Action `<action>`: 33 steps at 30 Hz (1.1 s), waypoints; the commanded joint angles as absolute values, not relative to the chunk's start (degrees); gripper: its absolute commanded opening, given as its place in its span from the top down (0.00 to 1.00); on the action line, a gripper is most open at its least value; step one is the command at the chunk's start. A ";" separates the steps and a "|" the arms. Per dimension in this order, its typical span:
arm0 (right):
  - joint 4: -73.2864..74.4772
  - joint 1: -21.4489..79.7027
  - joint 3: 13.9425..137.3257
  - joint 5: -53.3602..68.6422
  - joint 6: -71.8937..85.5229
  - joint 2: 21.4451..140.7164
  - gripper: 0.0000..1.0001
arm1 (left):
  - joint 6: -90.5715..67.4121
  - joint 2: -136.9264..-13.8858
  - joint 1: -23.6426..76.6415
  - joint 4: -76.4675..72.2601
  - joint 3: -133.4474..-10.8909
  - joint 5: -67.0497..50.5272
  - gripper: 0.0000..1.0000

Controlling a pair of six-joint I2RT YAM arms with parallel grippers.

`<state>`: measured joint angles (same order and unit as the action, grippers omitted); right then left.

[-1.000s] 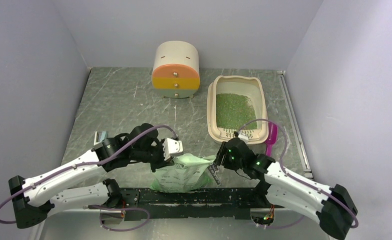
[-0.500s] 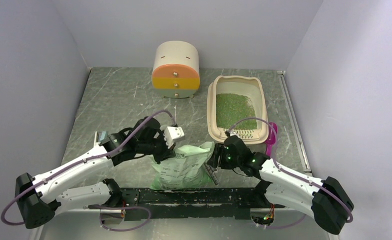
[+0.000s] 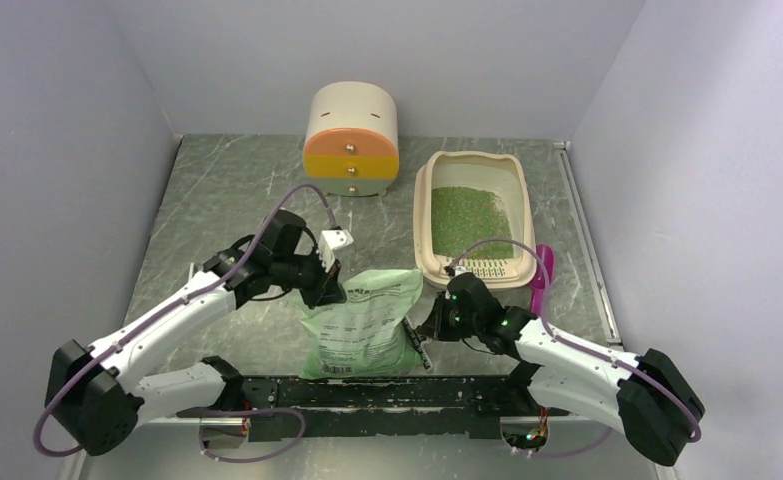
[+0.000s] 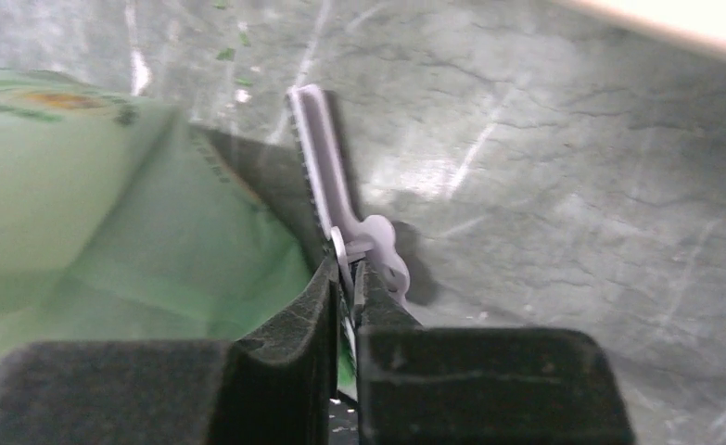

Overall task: Fill the litter box with clean litter
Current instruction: Pick up the clamp at the center of the board.

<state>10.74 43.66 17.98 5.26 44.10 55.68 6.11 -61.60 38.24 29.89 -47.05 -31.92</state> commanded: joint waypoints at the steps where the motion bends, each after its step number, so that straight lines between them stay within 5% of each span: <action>1: 11.07 43.23 18.94 4.04 41.75 53.61 1.00 | 8.62 -64.66 34.37 29.94 -51.44 -41.83 0.95; 5: 15.54 43.15 21.17 0.86 40.74 49.37 1.00 | 11.17 -68.36 32.73 32.38 -54.78 -42.93 0.87; 9: 20.12 43.23 23.56 -1.85 39.38 46.44 1.00 | 12.53 -72.24 32.21 33.24 -56.85 -42.53 0.67; 17: 27.45 43.23 27.43 -6.32 41.21 37.82 1.00 | 13.29 -75.89 30.93 33.04 -59.58 -40.71 0.54; 20: 30.39 43.17 31.47 -8.23 42.40 36.07 1.00 | 13.52 -75.34 30.52 33.22 -60.59 -38.97 0.25; 23: 32.62 43.18 34.96 -12.22 40.55 35.70 1.00 | 13.87 -74.58 30.03 33.30 -61.33 -38.04 0.21; 26: 31.36 43.19 37.30 -13.32 37.73 35.11 1.00 | 13.11 -73.19 29.35 32.21 -61.49 -36.77 0.06; 33: 26.85 43.18 42.65 -10.22 32.76 33.85 1.00 | 5.96 -64.47 28.05 23.56 -59.91 -31.56 0.03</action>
